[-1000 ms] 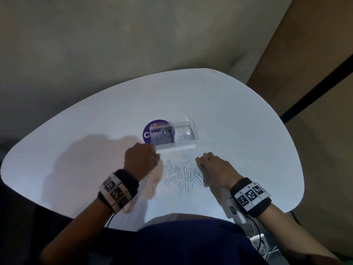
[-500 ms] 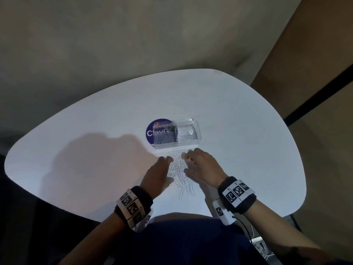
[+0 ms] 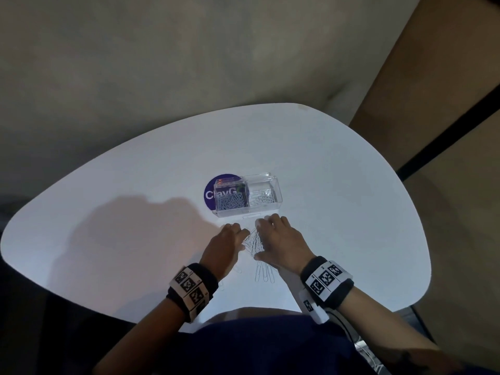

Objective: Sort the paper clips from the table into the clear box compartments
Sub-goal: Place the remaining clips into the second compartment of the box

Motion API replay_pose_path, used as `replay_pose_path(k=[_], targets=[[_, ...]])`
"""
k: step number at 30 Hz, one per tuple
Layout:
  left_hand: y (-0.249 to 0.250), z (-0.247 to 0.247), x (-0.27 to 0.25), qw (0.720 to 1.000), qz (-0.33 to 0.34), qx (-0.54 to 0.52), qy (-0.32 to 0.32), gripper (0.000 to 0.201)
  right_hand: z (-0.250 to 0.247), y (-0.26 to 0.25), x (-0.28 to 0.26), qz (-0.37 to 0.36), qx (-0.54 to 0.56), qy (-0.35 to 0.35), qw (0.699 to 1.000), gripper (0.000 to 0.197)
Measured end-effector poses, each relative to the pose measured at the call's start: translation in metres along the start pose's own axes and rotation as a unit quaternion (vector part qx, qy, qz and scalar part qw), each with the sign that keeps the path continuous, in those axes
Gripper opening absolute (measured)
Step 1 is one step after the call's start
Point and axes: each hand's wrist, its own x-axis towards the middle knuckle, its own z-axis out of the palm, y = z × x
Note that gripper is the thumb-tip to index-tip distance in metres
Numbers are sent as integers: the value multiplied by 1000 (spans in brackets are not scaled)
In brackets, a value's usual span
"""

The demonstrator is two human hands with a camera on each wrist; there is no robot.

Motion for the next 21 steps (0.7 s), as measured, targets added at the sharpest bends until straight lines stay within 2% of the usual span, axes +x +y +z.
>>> replay_pose_path(k=[3,6,8,12,13,17,21], targets=[[1,-4,2,1000,-9,-12,23,23,-2,-1,-1,3,15,1,1000,88],[-1,-12,4,998,-25,-40,42,21,-6,-4,-1,-10,-14,-26,1000,102],[-3,-17,3,996,-45,-59,54,20,-6,-7,0,-22,-44,-30,998,88],[-6,-26,0,990,-73,-95,71,19,2,-9,1,-57,-19,26,998,30],[-6,-29,0,989,-75,-103,78,19,5,-8,1,-59,-7,39,997,21],[-4,-38,0,986,-63,-121,101,17,12,-3,2,-63,54,91,992,17],[-3,-45,3,974,-37,-183,131,14,-17,-3,-4,-31,96,59,993,23]])
